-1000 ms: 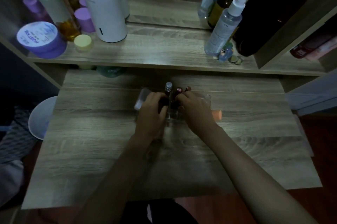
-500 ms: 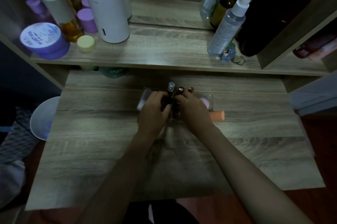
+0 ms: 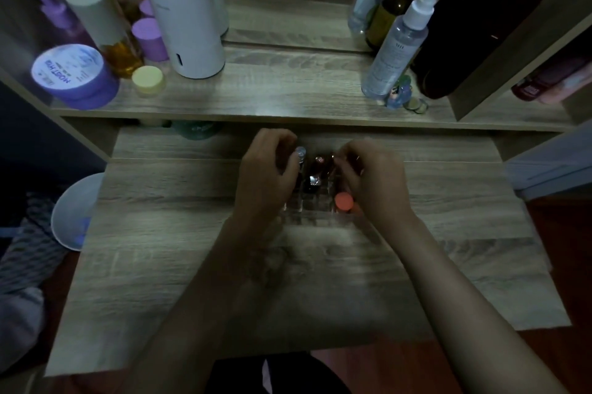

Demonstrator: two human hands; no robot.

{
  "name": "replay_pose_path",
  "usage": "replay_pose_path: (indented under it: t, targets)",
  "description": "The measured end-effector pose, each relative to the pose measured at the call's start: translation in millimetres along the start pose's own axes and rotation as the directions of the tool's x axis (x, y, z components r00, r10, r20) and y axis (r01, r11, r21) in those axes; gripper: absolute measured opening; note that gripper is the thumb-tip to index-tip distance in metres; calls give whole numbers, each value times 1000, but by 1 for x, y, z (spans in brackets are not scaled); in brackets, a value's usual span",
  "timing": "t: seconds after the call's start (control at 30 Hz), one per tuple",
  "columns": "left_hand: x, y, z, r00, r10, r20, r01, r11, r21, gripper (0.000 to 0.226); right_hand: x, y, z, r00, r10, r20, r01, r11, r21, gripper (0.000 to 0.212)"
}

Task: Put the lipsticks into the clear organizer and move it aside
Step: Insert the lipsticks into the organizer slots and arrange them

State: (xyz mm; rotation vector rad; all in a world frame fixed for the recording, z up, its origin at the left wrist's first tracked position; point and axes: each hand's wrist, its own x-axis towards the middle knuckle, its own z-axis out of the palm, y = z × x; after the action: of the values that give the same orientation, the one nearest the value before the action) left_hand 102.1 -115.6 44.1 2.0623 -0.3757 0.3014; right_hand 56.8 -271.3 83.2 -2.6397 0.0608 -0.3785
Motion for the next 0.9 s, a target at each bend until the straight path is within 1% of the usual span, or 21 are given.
replay_pose_path:
  t: [0.03,0.1,0.2,0.27,0.37,0.47,0.63,0.9]
  targets:
    - [5,2,-1,1000,12,19,-12,1000,-7,19,4,3,-2,1000,18,-4,-18,1000,4,7]
    - [15,3,0,990,40,132,-44,999,28,25,10,11,-1,997,56,48,-56,998,-2,16]
    - [22,1,8,941,89,326,-160,967,198,33,12,19,11,985,86,150,-87,996,-6,31]
    - [23,-1,12,919,99,382,-214,938,272,33,11,20,19,982,96,165,-97,995,-1,33]
    - [23,-5,14,908,86,411,-231,919,320,33,10,20,24,983,113,145,-117,993,24,25]
    - [23,-8,16,907,75,414,-227,915,332,31,11,19,26,984,117,138,-123,992,37,20]
    - [23,-9,19,915,79,395,-221,918,329,27,14,20,25,983,131,126,-138,989,48,22]
    - [21,-7,19,922,70,380,-204,924,324,31,15,21,23,984,128,123,-134,990,43,25]
